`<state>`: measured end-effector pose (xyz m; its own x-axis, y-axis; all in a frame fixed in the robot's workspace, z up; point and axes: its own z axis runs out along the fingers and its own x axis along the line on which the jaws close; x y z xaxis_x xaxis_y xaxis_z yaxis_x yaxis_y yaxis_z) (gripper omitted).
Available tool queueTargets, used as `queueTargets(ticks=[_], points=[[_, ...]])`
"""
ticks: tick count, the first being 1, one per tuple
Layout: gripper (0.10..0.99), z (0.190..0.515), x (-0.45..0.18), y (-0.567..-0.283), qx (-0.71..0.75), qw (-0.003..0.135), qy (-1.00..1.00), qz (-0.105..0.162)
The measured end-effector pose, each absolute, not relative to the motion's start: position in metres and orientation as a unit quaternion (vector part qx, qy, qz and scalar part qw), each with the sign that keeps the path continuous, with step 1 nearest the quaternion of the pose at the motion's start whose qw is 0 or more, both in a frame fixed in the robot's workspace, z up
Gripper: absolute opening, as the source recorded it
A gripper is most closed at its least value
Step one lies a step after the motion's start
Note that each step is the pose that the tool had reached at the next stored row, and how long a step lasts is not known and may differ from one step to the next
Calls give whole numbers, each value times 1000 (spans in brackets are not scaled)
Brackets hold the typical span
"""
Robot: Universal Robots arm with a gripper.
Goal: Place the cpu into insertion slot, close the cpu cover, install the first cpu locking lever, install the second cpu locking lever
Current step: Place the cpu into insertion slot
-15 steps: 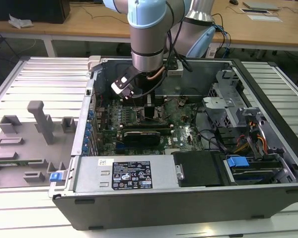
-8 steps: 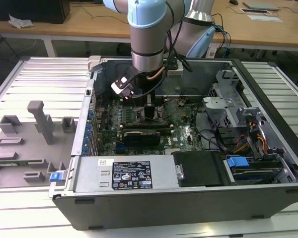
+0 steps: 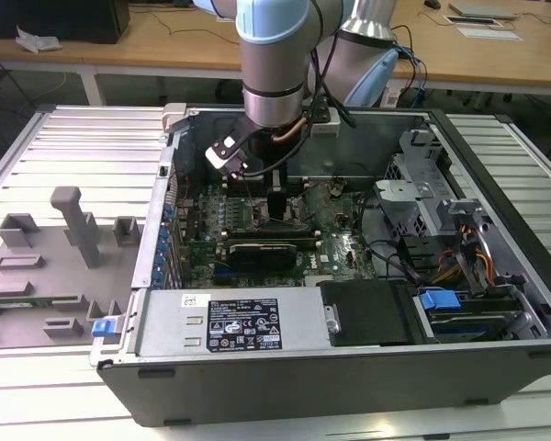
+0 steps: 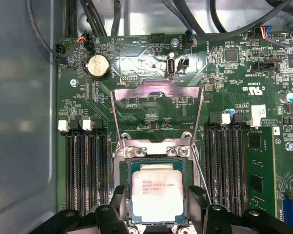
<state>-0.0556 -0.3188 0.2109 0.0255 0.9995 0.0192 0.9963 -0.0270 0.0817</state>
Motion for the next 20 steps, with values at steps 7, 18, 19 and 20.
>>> queueTargets(ticks=[7, 18, 19, 20], points=[[231, 212, -56, -319, 716, 23, 697, 35], [106, 218, -56, -319, 716, 27, 697, 31], [106, 223, -56, -319, 715, 27, 697, 31], [106, 226, -56, -319, 715, 27, 698, 31]])
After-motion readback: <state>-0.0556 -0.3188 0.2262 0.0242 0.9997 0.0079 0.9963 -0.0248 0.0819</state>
